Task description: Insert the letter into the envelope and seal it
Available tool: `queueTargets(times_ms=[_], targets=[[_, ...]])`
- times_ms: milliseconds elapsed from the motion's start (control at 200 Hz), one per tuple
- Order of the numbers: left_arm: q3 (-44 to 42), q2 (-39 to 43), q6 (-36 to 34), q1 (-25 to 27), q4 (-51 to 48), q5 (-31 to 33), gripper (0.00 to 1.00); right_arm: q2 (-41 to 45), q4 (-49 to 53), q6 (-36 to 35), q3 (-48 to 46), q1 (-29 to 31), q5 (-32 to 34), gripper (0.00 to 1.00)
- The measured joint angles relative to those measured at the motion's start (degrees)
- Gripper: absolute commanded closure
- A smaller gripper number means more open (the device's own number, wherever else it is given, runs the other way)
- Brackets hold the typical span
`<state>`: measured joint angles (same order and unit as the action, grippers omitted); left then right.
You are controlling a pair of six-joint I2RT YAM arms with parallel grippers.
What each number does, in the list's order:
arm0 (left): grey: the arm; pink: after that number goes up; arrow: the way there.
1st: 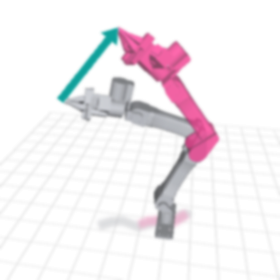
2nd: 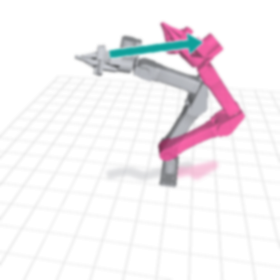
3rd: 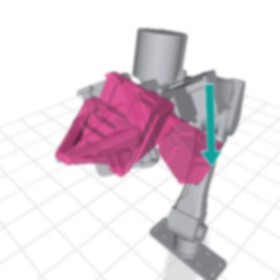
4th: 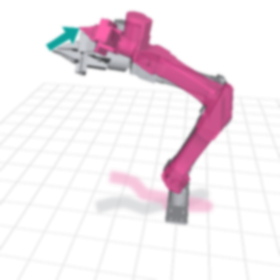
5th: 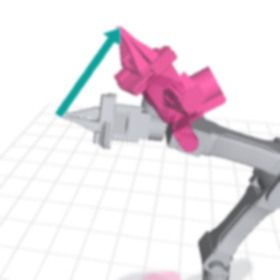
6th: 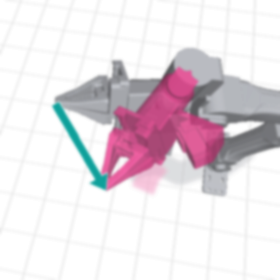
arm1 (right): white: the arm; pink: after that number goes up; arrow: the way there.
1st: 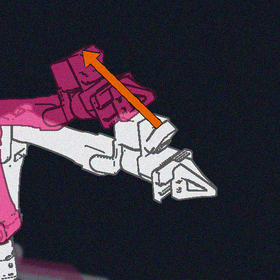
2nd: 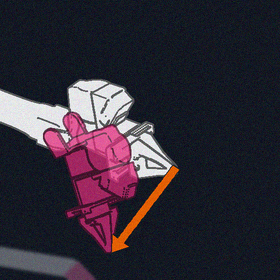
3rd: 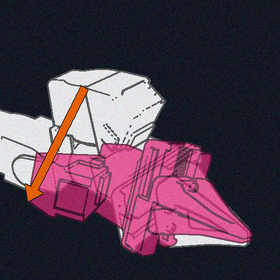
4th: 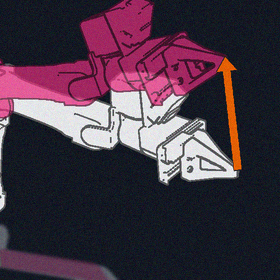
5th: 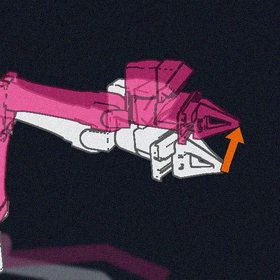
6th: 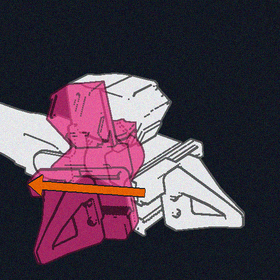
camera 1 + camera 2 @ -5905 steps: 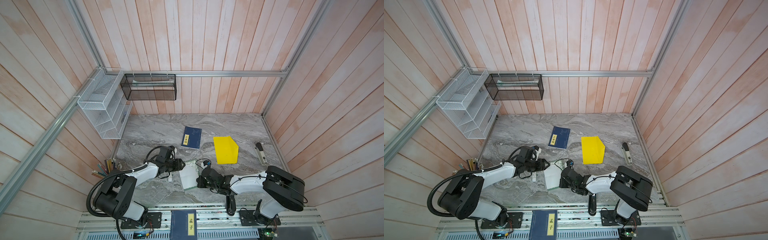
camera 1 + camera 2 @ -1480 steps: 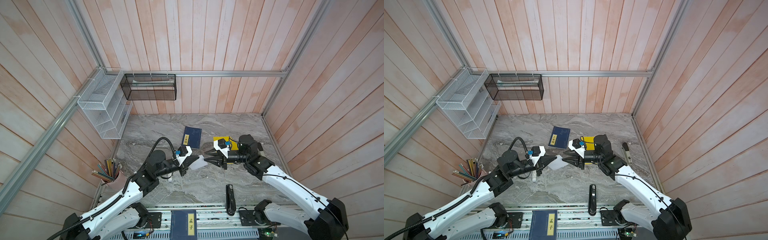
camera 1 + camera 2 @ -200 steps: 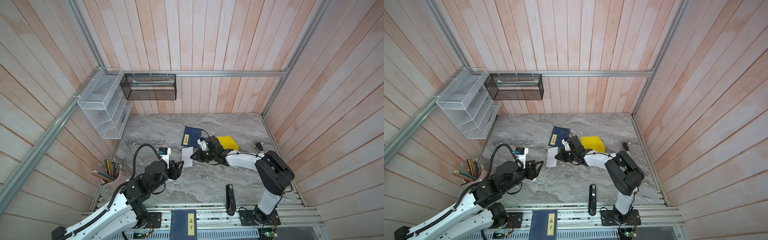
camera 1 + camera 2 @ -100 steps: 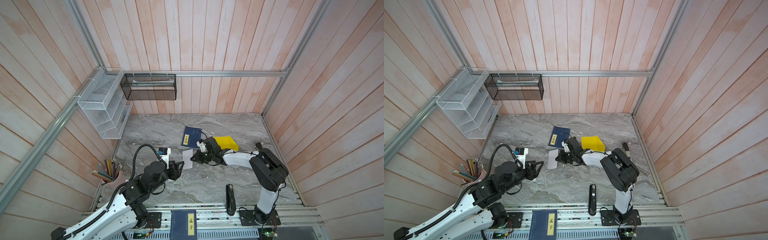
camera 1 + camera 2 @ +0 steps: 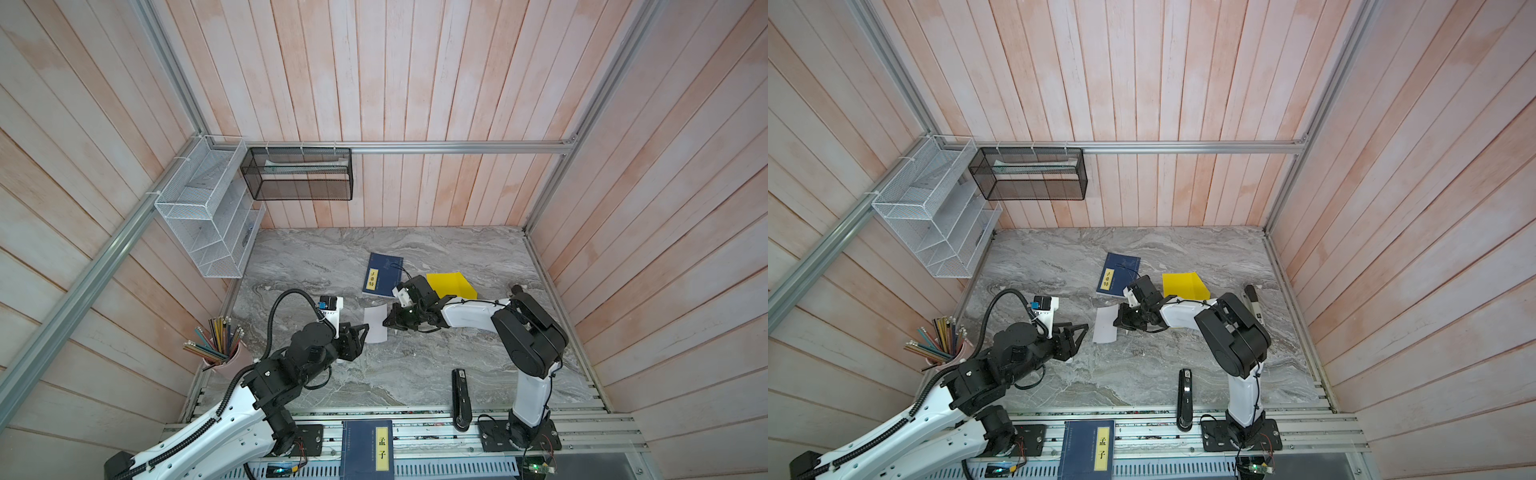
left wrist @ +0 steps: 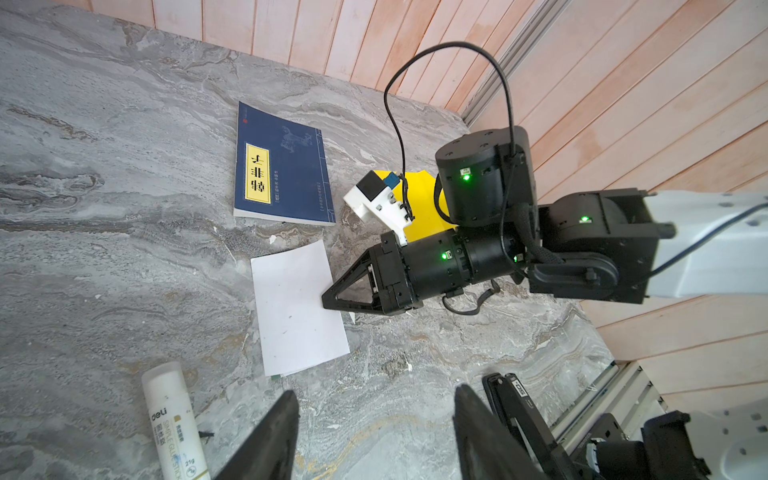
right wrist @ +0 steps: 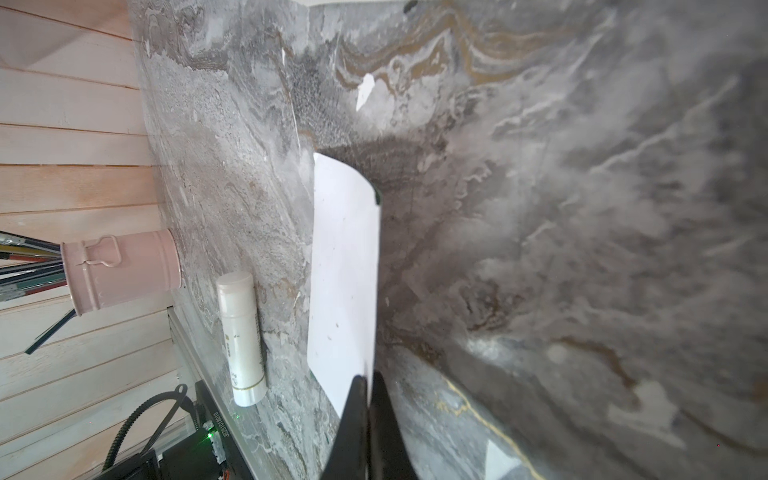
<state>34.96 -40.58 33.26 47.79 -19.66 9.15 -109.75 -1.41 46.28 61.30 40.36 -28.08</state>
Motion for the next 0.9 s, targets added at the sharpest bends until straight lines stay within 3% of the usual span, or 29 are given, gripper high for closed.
queueTargets(times_ms=[900], targets=[[-0.1,-0.6,-0.2,0.0,0.9,-0.2,0.38,-3.8,3.8,-1.2,5.0,0.0,1.6,0.85]])
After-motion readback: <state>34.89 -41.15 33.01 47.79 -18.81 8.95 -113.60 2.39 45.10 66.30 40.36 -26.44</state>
